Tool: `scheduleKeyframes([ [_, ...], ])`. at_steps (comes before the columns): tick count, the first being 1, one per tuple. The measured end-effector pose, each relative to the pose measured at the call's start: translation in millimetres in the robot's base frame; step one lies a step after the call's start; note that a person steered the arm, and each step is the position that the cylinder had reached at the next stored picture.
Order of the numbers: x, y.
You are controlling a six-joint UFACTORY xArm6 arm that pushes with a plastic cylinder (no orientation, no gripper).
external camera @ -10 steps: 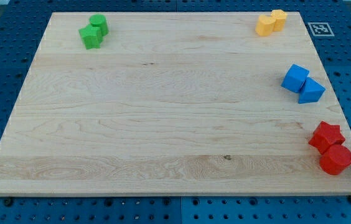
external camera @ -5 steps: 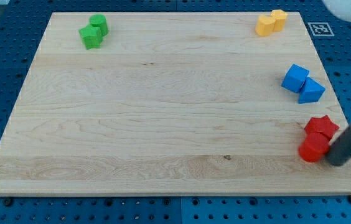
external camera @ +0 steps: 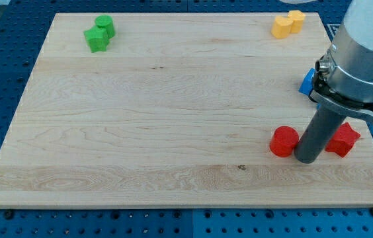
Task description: Move the red circle towards the center
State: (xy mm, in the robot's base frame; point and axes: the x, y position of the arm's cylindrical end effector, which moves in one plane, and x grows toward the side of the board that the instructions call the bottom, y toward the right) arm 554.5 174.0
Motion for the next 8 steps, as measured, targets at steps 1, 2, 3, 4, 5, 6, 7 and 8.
scheduleKeyframes([
  [1,0,-1],
  [2,0,-1],
  [3,0,-12],
  [4,-2,-19],
  [5,-2,-19],
  [6,-6,-46],
  [7,-13,-84],
  [8,-13,-85],
])
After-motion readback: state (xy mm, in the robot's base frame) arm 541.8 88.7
